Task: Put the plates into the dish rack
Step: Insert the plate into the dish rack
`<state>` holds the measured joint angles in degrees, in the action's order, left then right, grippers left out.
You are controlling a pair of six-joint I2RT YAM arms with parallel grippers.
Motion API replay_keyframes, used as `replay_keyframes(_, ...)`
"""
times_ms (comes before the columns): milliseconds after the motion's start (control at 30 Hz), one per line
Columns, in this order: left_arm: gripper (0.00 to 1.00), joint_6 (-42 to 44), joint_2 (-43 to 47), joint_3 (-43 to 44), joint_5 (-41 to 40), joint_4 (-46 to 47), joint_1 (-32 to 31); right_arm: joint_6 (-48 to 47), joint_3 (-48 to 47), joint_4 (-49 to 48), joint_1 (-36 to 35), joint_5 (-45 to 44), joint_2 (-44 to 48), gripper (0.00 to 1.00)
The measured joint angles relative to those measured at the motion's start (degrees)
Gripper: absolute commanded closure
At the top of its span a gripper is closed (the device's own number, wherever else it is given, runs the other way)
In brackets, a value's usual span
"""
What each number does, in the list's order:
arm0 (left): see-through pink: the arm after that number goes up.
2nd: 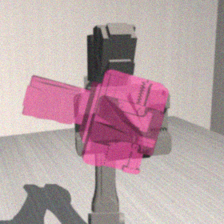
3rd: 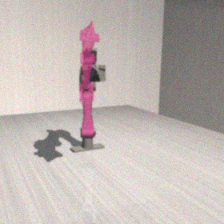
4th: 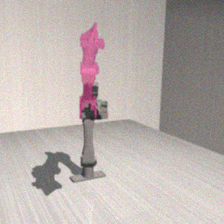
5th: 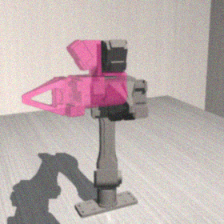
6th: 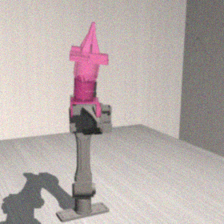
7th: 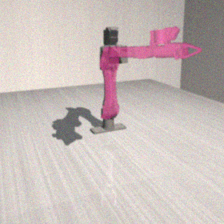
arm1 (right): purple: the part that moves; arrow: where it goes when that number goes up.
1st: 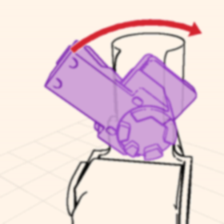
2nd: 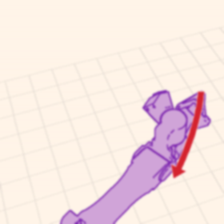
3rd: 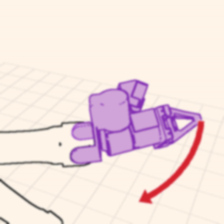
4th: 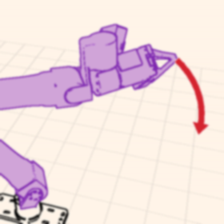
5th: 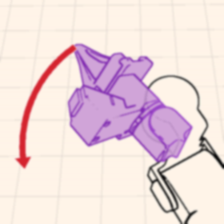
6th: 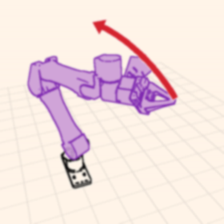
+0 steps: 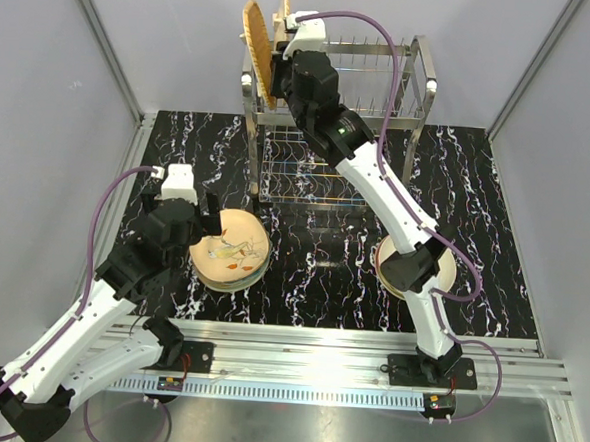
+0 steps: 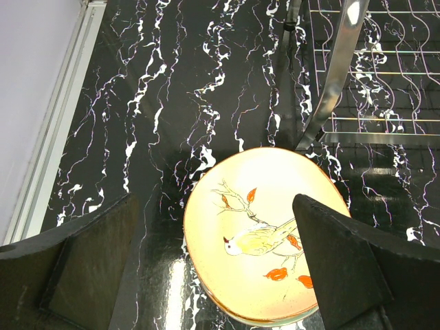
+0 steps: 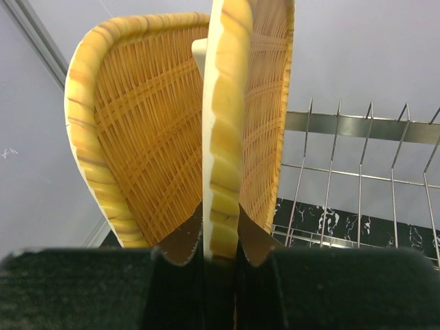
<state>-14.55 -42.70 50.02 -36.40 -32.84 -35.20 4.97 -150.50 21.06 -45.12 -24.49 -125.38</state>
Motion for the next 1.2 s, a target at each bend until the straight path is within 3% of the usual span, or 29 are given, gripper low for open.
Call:
replay_keyframes(167,0.01,0.00,0.00,0.00,0.02,0.00,-0.15,-0.11,0.00,0.33,0.00,-0.11,-0.07,0.99)
replay_keyframes(500,0.01,0.00,0.37,-0.02,0.02,0.00,-0.15,-0.31,0.00,0.33,0.00,-0.11,-0.59,0.80)
replay_keyframes(700,0.01,0.00,0.37,-0.02,0.02,0.00,-0.15,-0.79,0.00,-0.61,0.00,-0.33,-1.14,0.63)
replay_keyframes(1200,0.01,0.00,0.37,-0.02,0.02,0.00,-0.15,0.26,1.70,-2.75,0.00,1.03,-0.24,0.59)
